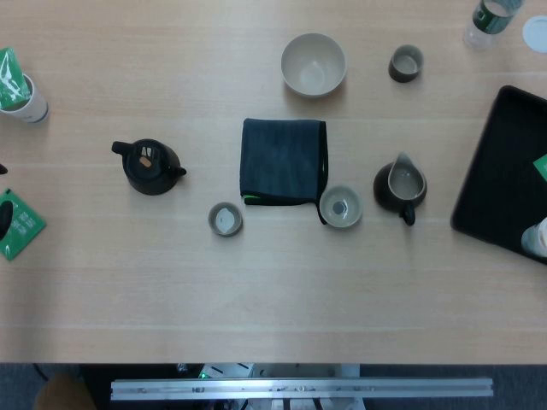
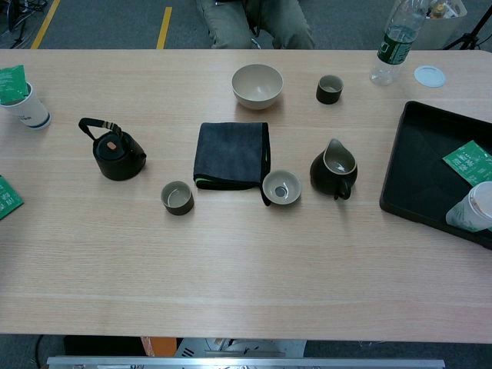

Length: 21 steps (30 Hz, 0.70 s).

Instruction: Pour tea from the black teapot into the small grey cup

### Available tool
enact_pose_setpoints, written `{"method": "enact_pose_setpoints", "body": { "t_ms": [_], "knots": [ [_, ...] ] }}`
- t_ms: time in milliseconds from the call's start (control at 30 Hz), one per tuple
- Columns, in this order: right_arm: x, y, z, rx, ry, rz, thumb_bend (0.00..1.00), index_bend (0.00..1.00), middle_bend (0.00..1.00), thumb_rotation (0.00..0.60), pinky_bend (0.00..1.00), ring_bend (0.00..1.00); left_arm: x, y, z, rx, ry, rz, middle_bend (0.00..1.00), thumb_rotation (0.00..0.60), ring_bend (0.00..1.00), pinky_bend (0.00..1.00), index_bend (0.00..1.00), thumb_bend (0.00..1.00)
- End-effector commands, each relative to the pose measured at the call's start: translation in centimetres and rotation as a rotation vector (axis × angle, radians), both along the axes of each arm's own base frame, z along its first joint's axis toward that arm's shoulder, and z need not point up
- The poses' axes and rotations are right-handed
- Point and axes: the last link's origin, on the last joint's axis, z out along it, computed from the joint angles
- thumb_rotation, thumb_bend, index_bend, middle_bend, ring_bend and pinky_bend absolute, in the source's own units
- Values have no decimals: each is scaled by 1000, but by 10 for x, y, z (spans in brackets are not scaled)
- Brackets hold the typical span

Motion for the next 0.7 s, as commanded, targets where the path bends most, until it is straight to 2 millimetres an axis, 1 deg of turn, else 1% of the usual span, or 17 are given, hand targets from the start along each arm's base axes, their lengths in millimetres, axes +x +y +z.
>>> {"method": "enact_pose_setpoints", "body": {
  "t_ms": [33, 167, 267, 467, 567, 700],
  "knots": [
    [0, 0, 0, 1, -1, -2, 111, 317, 347, 600, 286, 225, 0, 1, -1, -3, -10, 1, 439, 600, 332, 110, 378, 331],
    [1, 0, 1, -1, 0, 3, 111, 316, 347, 600, 286, 224, 2, 3, 0, -5, -3, -11, 440, 600, 332, 110, 378, 330],
    [1, -1, 3, -8, 0, 4, 110, 316, 347, 600, 286, 225, 6, 9, 0, -20, -7, -35, 440, 600, 332, 110, 378, 331],
    [2, -2, 4, -4, -3, 5, 110, 316, 347, 600, 286, 225, 15, 28, -5, -92, -15, -103, 438, 600, 332, 110, 378, 331],
    [2, -3, 4, -4, -3, 7, 110, 317, 347, 600, 286, 224, 26, 44, -12, -157, -24, -155, 435, 600, 332, 110, 374, 331],
    [2, -3, 3, -3, -2, 4, 111, 316, 347, 600, 286, 225, 35, 59, -20, -216, -6, -202, 412, 600, 329, 110, 340, 330]
  ]
}}
